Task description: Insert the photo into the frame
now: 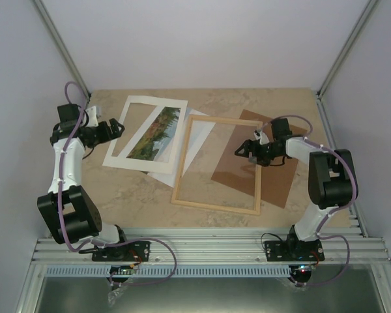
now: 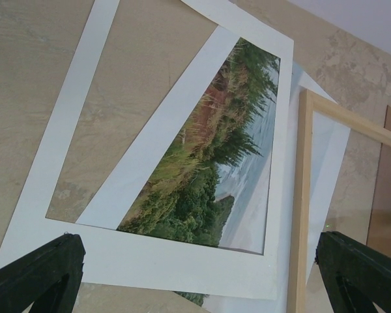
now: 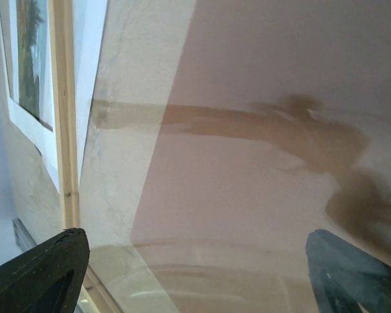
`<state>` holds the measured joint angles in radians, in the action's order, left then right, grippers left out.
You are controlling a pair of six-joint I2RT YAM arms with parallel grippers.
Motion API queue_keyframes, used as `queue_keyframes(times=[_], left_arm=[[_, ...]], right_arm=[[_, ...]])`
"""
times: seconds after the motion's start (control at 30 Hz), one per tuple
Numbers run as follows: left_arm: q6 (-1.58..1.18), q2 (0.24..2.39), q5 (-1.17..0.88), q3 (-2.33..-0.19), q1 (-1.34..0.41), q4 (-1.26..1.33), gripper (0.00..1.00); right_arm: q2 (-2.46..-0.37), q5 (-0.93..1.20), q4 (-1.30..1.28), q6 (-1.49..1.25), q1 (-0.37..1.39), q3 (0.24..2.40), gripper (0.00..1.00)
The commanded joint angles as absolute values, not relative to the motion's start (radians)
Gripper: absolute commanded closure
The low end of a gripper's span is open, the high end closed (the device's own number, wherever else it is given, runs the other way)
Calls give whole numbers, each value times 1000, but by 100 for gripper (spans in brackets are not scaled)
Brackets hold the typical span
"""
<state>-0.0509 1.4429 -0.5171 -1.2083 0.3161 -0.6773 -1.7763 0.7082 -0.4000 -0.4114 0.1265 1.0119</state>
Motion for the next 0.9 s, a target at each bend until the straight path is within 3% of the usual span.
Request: queue_keyframes(times=[0.0,0.6,0.87], left_arm=[[-61,1442,-518,-1203,311,-648,1],[-67,1448,-506,-1210,311,-635,1],[-33,1446,-460,-1221,309,-656,0]], right_arm=[[-1733,632,-477,-405,145,1059,3],[-1653,309,-586,-398,157,1121,2],[-1651,318,-554,-263,149,1129,3]])
